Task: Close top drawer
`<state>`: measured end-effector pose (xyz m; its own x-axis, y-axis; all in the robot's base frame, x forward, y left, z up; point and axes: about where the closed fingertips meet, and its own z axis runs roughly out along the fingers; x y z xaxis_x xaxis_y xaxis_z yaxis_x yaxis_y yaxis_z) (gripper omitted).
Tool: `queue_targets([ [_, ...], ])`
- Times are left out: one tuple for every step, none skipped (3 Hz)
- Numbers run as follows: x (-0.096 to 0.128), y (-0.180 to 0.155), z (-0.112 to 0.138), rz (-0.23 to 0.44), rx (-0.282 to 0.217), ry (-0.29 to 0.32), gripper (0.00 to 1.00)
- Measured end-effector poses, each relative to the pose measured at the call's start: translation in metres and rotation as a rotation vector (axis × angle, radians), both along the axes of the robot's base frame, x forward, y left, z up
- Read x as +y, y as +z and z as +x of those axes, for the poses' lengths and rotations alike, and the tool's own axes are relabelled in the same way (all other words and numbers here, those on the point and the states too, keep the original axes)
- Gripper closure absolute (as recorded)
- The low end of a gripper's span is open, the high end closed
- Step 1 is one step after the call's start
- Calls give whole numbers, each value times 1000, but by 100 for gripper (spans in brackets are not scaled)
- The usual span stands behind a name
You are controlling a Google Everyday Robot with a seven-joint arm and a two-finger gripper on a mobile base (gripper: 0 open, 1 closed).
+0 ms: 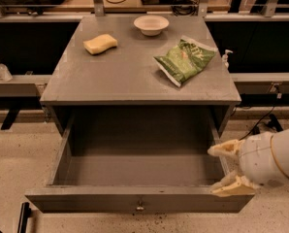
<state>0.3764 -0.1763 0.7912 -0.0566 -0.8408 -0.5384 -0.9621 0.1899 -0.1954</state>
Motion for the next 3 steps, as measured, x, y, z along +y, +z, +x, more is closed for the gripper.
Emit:
queue_targets([
  [-2,-32,-14,55,-13,23,64],
  [-1,-31,-14,49,-22,36,87],
  [-1,-36,-17,48,11,56,100],
])
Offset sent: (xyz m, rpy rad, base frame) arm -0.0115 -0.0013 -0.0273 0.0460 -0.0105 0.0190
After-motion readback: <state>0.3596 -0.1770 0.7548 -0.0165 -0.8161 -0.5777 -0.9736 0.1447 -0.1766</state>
